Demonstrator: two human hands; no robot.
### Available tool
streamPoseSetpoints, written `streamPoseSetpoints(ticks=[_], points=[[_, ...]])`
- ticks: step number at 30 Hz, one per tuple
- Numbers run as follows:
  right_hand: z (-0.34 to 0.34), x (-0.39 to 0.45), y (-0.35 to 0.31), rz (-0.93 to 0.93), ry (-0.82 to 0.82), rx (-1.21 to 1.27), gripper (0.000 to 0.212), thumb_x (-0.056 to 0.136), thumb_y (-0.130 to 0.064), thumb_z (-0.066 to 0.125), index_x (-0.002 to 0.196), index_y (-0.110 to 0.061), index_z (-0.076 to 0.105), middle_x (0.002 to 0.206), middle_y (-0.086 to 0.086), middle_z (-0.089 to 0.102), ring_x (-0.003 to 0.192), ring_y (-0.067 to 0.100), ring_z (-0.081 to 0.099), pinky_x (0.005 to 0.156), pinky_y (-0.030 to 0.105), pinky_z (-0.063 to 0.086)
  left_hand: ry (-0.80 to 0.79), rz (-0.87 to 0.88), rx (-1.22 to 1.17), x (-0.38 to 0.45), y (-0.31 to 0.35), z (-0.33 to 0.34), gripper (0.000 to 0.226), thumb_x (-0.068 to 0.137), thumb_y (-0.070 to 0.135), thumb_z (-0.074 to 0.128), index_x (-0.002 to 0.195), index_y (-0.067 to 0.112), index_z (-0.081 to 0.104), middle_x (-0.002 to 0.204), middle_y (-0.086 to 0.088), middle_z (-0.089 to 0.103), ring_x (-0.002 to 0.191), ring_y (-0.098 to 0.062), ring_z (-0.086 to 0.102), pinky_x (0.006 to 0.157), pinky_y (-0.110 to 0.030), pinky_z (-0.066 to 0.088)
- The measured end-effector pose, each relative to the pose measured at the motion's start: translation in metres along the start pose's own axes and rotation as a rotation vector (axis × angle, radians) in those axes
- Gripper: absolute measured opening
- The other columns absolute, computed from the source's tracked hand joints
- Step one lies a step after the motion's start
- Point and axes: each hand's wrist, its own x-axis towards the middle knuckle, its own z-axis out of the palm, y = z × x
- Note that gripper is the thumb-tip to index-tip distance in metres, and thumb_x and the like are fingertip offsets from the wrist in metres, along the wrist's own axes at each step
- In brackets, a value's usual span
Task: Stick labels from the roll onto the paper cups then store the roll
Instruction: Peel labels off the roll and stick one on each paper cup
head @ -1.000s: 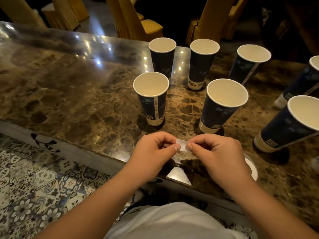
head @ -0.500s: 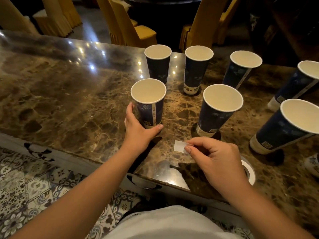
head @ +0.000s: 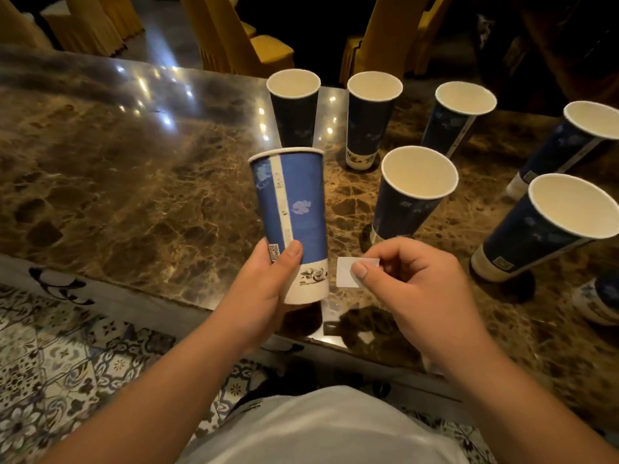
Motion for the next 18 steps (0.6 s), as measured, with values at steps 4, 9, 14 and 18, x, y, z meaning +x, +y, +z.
streamPoseSetpoints(ticks=[4, 9, 14, 18], points=[[0.000, -0.004, -0.002, 0.042, -0.020, 0.068, 0.006, 0.080, -0.024, 0.075, 0.078, -0.025, 0.070, 0.070, 0.000, 0.068, 0.068, 0.018, 0.065, 0.058, 0.027, 0.057, -0.040, -0.036, 0.022, -0.015, -0.005, 0.013, 0.054, 0.085, 0.045, 0.062, 0.128, 0.015, 0.051, 0.102, -0.005, 0.073, 0.084, -0.014, 0.072, 0.063, -0.025, 0.055], [-0.003, -0.008, -0.005, 0.072, -0.024, 0.119, 0.006, 0.079, -0.026, 0.074, 0.079, -0.024, 0.069, 0.072, -0.002, 0.069, 0.070, 0.010, 0.068, 0.061, 0.028, 0.058, -0.055, -0.052, 0.049, -0.024, -0.012, 0.024, 0.058, 0.082, 0.056, 0.053, 0.130, 0.024, 0.052, 0.115, -0.002, 0.073, 0.104, -0.016, 0.070, 0.079, -0.033, 0.054], [-0.007, -0.013, -0.004, 0.084, -0.012, 0.131, 0.008, 0.079, -0.022, 0.075, 0.076, -0.021, 0.068, 0.068, -0.003, 0.069, 0.069, 0.010, 0.069, 0.060, 0.028, 0.058, -0.075, -0.041, 0.089, -0.033, -0.016, 0.032, 0.057, 0.080, 0.049, 0.058, 0.130, 0.024, 0.051, 0.115, -0.003, 0.072, 0.100, -0.017, 0.070, 0.080, -0.036, 0.053], [-0.010, -0.016, -0.003, 0.052, 0.011, 0.103, 0.007, 0.078, -0.026, 0.075, 0.076, -0.022, 0.069, 0.065, -0.005, 0.066, 0.059, 0.006, 0.061, 0.055, 0.020, 0.051, -0.072, -0.011, 0.210, -0.037, -0.020, 0.035, 0.073, 0.067, 0.049, 0.076, 0.131, 0.025, 0.049, 0.122, -0.005, 0.069, 0.113, -0.024, 0.066, 0.099, -0.050, 0.050]])
